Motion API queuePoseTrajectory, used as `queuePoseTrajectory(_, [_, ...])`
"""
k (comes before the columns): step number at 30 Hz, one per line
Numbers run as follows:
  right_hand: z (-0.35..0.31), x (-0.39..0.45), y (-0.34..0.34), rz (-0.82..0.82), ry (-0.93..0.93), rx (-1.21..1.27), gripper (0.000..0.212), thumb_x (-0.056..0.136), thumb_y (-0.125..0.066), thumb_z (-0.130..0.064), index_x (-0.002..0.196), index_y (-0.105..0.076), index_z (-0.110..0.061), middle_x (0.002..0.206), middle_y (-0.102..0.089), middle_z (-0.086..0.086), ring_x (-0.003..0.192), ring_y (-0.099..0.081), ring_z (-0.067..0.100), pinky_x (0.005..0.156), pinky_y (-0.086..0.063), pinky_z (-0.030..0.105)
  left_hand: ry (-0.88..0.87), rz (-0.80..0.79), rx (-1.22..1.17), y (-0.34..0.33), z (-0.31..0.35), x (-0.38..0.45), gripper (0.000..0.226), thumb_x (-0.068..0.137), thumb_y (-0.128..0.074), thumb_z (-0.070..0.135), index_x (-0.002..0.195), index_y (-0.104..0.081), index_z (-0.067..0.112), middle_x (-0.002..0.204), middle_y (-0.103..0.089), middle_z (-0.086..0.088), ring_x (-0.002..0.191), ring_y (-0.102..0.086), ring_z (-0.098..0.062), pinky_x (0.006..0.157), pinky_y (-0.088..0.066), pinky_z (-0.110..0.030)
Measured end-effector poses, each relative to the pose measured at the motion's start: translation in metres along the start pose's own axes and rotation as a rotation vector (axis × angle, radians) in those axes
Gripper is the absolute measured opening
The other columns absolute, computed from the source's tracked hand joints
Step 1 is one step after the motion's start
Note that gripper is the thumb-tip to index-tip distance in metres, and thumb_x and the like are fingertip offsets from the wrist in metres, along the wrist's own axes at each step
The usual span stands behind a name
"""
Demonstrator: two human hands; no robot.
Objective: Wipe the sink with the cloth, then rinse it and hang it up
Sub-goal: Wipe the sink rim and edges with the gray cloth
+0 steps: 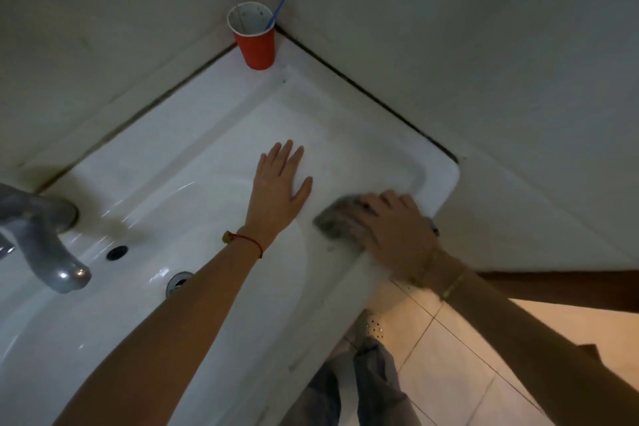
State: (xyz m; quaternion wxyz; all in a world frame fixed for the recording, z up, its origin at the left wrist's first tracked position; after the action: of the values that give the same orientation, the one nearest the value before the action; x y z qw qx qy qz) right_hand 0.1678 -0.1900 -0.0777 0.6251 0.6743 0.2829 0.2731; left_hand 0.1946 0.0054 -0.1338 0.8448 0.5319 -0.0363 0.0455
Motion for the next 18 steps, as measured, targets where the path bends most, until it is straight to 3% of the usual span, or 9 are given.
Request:
queuePoseTrajectory(4, [0.053, 0.028, 0.004, 0.026, -0.382, -0.061, 0.049, 0.092, -0.033, -0.038, 0.123, -0.061, -0.013, 0.113, -0.061, 0.014, 0.093, -0.058, 0.035, 0.084, -0.044, 0.044, -0.002, 0.014, -0.012, 0.001, -0.001, -0.001, 0.061, 0.099, -0.037, 0.045, 0.150, -0.036, 0.012, 0.159, -0.030, -0.011, 0.149, -0.023, -0.030, 0.123, -0.009, -0.042])
queuePoseTrajectory(7, [0.002, 0.003, -0.003, -0.061, -0.221, 0.019, 0.047, 0.094, -0.029, -0.042, 0.130, -0.053, -0.022, 0.118, -0.059, 0.005, 0.097, -0.053, 0.027, 0.084, -0.042, 0.041, -0.003, 0.012, -0.014, 0.001, 0.000, -0.001, 0.062, 0.099, -0.035, 0.046, 0.150, -0.037, 0.012, 0.159, -0.031, -0.012, 0.149, -0.024, -0.030, 0.124, -0.011, -0.043])
queuePoseTrajectory(9, [-0.032, -0.026, 0.003, -0.071, -0.082, 0.141, 0.038, 0.094, -0.037, -0.040, 0.127, -0.055, -0.031, 0.121, -0.058, -0.003, 0.103, -0.050, 0.020, 0.085, -0.041, 0.037, -0.005, 0.021, -0.013, 0.001, -0.001, -0.001, 0.061, 0.099, -0.036, 0.046, 0.150, -0.038, 0.011, 0.159, -0.032, -0.012, 0.148, -0.025, -0.030, 0.124, -0.011, -0.043])
queuePoseTrajectory(12, [-0.024, -0.026, 0.003, -0.083, 0.009, 0.109, 0.036, 0.094, -0.038, -0.040, 0.121, -0.060, -0.032, 0.118, -0.059, -0.006, 0.101, -0.050, 0.019, 0.083, -0.038, 0.035, -0.010, 0.033, -0.007, 0.001, 0.000, -0.001, 0.061, 0.099, -0.037, 0.045, 0.149, -0.038, 0.011, 0.158, -0.033, -0.012, 0.148, -0.026, -0.030, 0.124, -0.012, -0.044])
queuePoseTrajectory(15, [0.024, 0.002, 0.004, -0.033, -0.192, 0.011, 0.044, 0.094, -0.032, -0.044, 0.111, -0.066, -0.022, 0.107, -0.062, 0.002, 0.090, -0.050, 0.026, 0.077, -0.034, 0.037, -0.004, 0.025, 0.008, 0.000, -0.001, -0.001, 0.061, 0.099, -0.037, 0.046, 0.149, -0.038, 0.011, 0.158, -0.033, -0.012, 0.148, -0.026, -0.031, 0.123, -0.011, -0.043])
queuePoseTrajectory(18, [0.003, -0.007, 0.010, 0.026, -0.272, 0.053, 0.040, 0.093, -0.035, -0.044, 0.105, -0.065, -0.020, 0.101, -0.062, 0.002, 0.087, -0.051, 0.024, 0.075, -0.038, 0.038, 0.003, 0.023, 0.019, -0.001, -0.001, -0.001, 0.061, 0.098, -0.038, 0.046, 0.149, -0.038, 0.012, 0.158, -0.033, -0.012, 0.148, -0.026, -0.030, 0.123, -0.011, -0.043])
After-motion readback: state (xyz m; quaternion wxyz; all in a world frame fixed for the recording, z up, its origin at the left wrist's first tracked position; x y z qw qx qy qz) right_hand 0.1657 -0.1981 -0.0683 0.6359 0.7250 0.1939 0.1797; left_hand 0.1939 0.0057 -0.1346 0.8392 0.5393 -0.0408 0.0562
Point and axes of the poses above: each hand's wrist, its own x-axis towards the middle knuckle, its own y-axis out of the back of the hand, z = x × y, the point moved 7 cm from there along x, towards the middle knuckle
